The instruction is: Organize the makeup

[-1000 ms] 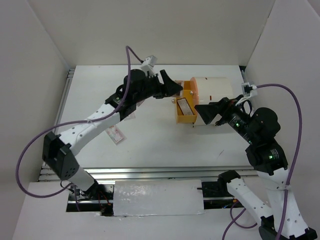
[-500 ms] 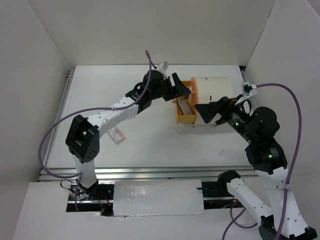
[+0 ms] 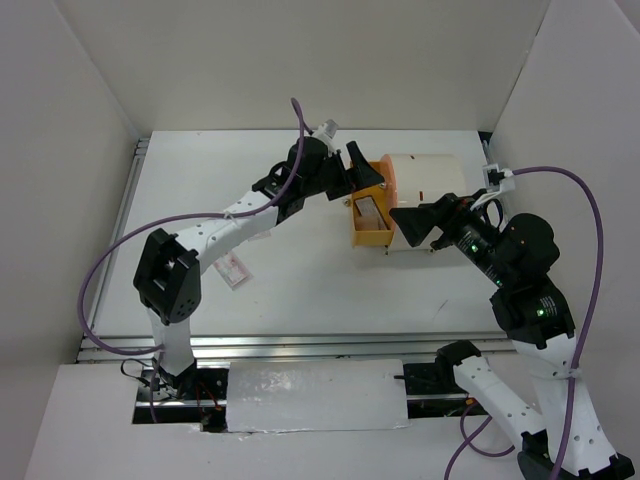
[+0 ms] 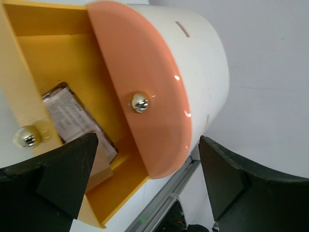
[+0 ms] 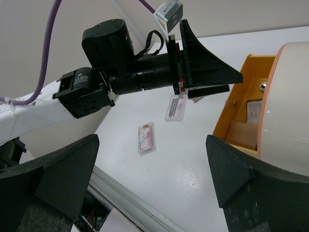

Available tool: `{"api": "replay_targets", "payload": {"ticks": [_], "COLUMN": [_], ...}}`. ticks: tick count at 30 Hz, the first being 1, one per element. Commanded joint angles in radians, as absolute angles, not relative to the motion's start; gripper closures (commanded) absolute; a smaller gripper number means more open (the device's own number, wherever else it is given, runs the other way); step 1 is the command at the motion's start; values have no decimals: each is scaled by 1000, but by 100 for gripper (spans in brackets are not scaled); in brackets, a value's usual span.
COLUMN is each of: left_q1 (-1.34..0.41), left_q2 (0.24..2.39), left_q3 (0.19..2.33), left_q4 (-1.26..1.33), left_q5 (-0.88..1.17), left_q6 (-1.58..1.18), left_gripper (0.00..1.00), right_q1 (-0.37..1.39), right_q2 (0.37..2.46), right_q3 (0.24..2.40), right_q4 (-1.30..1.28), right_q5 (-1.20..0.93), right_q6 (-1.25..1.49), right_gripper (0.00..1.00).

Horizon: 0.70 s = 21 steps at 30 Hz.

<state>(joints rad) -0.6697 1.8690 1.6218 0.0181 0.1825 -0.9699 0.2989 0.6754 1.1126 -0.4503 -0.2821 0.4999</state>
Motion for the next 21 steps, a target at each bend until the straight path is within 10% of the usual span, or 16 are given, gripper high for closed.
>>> {"api": "replay_targets", "payload": {"ticks": [1, 7, 21], "left_q1": [-644, -542, -305], "left_q2": [1803, 1868, 2258], "left_q3": [1669, 1883, 2202], "left_q4": [-91, -493, -726], "left_q5": [74, -291, -288], "left_q6": [-928, -879, -775], "left_gripper": [1, 1, 0], "right_q1": [305, 305, 310], "right_q2": [669, 664, 683], "right_q3": [1117, 1105, 1065], "right_q4": [-431, -425, -377], "right_q5": [-271, -275, -325], "right_q6": [486, 485, 480], "right_gripper": [0, 0, 0]}}
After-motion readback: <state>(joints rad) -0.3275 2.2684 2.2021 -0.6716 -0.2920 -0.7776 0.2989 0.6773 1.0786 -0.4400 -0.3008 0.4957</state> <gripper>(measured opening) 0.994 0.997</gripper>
